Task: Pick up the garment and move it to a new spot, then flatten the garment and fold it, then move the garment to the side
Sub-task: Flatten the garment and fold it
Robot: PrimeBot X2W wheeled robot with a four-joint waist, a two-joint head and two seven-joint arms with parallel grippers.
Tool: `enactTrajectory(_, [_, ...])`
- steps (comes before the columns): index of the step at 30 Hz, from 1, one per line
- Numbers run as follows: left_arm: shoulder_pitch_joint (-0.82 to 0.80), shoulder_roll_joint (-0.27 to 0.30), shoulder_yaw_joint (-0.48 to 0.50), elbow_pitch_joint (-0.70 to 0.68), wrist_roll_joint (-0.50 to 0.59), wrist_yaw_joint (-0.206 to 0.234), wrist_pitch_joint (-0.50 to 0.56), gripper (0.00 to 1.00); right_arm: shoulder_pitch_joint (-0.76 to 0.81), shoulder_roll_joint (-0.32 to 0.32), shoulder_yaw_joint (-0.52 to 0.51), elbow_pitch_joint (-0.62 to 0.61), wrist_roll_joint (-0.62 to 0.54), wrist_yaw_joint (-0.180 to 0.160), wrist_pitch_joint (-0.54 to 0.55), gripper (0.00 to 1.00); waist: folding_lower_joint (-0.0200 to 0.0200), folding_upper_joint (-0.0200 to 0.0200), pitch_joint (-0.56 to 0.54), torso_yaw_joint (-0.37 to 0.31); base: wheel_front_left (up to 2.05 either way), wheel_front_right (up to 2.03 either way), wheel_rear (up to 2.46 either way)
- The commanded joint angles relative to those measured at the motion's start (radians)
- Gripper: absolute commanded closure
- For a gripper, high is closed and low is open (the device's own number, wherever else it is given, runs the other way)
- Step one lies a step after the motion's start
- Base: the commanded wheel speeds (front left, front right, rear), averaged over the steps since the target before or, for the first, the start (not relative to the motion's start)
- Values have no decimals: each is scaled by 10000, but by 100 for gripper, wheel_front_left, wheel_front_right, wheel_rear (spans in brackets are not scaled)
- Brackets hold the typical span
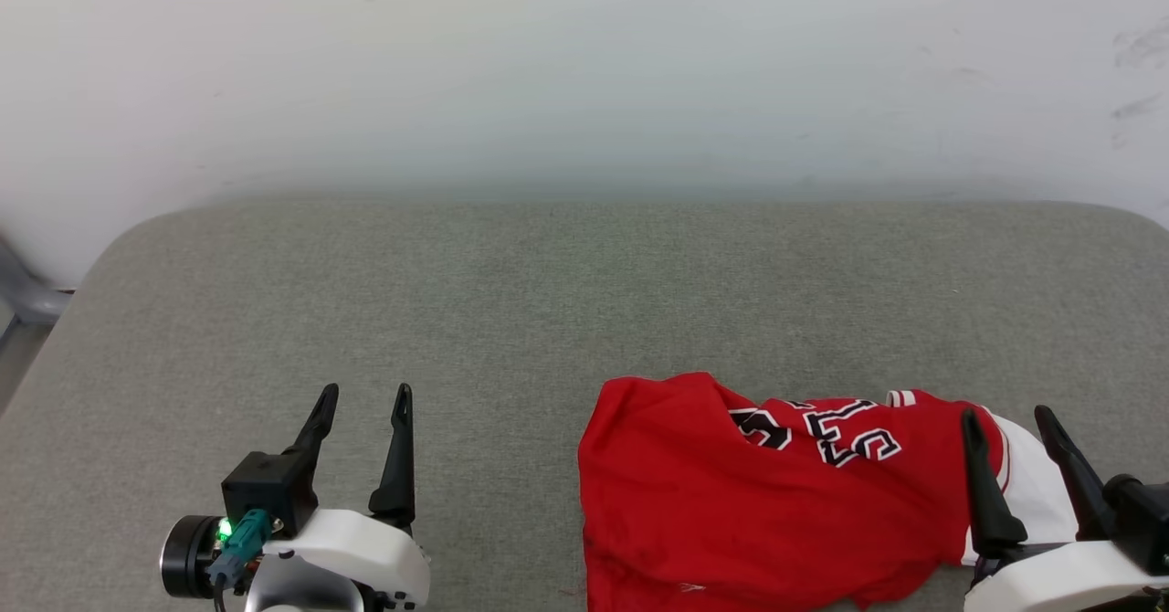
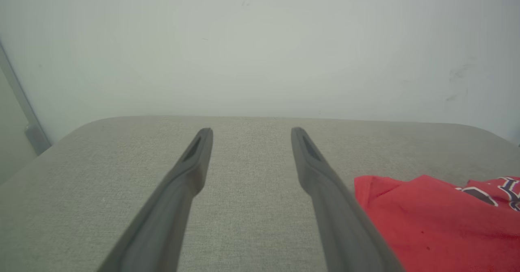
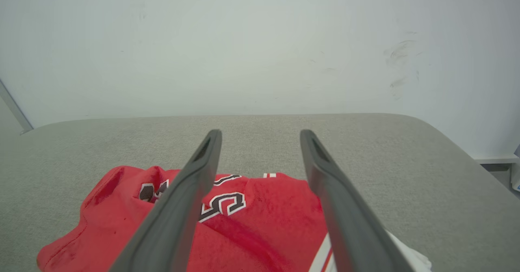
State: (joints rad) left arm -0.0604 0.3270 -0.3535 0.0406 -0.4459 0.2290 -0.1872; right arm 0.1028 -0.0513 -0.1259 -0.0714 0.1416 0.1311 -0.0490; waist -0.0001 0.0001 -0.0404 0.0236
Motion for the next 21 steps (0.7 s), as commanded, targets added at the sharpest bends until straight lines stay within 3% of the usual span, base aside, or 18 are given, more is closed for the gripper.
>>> enactTrajectory(1, [88,9,-27,-25,-7,12,33,0,152,12,68,-169,55,-7,102,0,1,-1,-7,-70,0,0,0])
enactTrajectory(6, [-170,66,-189,49,-4,-158,226,0,399,13,252,-718,98,-7,471,0,1,-1,28,-258,0,0,0])
enactTrajectory(10, [-655,38,-622,366,-57,-584,758,0,466,14,273,-947,46,-7,713,0,1,-1,119,-376,0,0,0])
enactTrajectory(21, [-3076,-509,-2116,2273,-715,-2268,4257,0,211,15,299,-1437,-313,-7,1397,0,1,-1,849,-897,0,0,0])
